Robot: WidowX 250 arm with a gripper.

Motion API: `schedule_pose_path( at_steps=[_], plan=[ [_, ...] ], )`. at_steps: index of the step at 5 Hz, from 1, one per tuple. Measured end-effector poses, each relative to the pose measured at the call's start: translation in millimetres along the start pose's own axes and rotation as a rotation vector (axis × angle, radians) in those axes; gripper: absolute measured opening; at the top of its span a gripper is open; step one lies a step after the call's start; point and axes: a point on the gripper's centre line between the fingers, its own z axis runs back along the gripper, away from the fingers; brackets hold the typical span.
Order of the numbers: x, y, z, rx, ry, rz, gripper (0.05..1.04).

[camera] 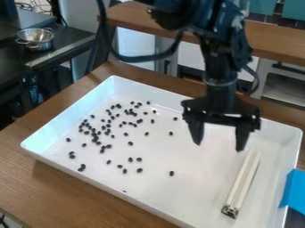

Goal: Sweep into pile

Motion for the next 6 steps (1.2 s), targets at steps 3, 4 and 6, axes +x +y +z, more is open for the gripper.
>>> schedule_pose_path(
  at_steps=[3, 4, 6],
  plan=[
    [-4, -26, -31, -0.006, 0.018, 0.043, 1.0],
    [-5, -32, -39, 0.004, 0.028, 0.043, 1.0],
    [-7, -41, -55, 0.041, 0.038, 0.055, 0.967]
  ],
)
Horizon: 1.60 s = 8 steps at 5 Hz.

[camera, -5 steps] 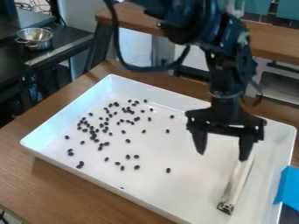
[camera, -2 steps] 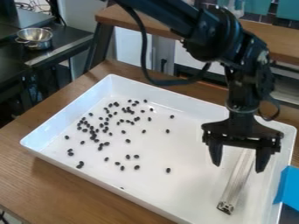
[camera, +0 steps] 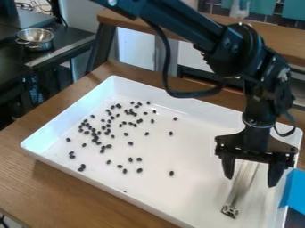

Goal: Sweep into pile

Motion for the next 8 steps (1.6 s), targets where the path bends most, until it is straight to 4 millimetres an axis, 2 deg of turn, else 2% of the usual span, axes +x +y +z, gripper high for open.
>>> schedule_pose_path(
  at_steps=[2, 3, 5, 6, 8],
  plan=[
    [1, 4, -2, 0.039, 0.01, 0.031, 0.377],
    [4, 13, -1, 0.037, 0.037, 0.048, 0.349],
    [31, 57, 4, 0.036, 0.041, 0.128, 0.349],
    [37, 84, 3, 0.05, 0.038, 0.146, 0.349],
    [33, 116, 7, 0.054, -0.012, 0.128, 0.349]
  ],
)
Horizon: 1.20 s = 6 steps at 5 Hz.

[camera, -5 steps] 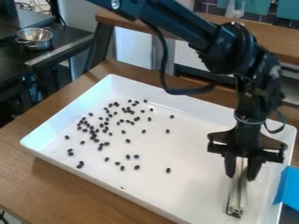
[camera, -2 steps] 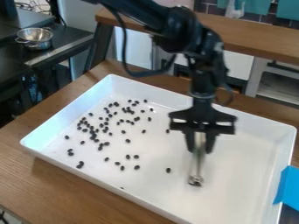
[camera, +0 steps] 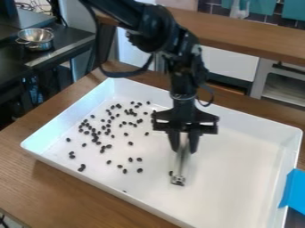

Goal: Sweep into pile

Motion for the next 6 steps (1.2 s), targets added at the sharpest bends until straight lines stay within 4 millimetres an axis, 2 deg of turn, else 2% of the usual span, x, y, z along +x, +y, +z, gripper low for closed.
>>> schedule_pose_path(
  at_steps=[1, 4, 6],
  plan=[
    [-1, 24, 2, 0.001, -0.002, 0.013, 0.349],
    [-22, 109, 10, 0.071, 0.011, -0.014, 0.349],
    [-10, 159, 16, 0.178, -0.103, -0.061, 0.349]
  ],
)
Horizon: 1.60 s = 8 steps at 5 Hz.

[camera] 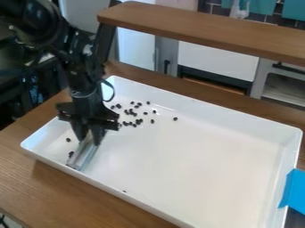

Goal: Sweep into pile

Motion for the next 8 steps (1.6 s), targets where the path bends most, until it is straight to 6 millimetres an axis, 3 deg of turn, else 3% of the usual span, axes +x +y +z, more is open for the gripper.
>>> schedule_pose_path(
  at_steps=[1, 2, 3, 4, 5, 7, 8],
  plan=[
    [10, 21, -2, 0.073, -0.077, -0.029, 0.348],
    [7, 33, 0, 0.069, -0.068, -0.058, 0.348],
    [7, 21, 24, 0.012, -0.122, -0.087, 0.348],
    [17, -18, 45, -0.067, -0.194, -0.111, 0.348],
    [25, -66, 64, -0.119, -0.208, -0.022, 0.348],
    [27, -156, 69, -0.14, -0.166, -0.013, 0.348],
    [35, -170, 62, -0.124, -0.158, 0.006, 0.348]
  ],
)
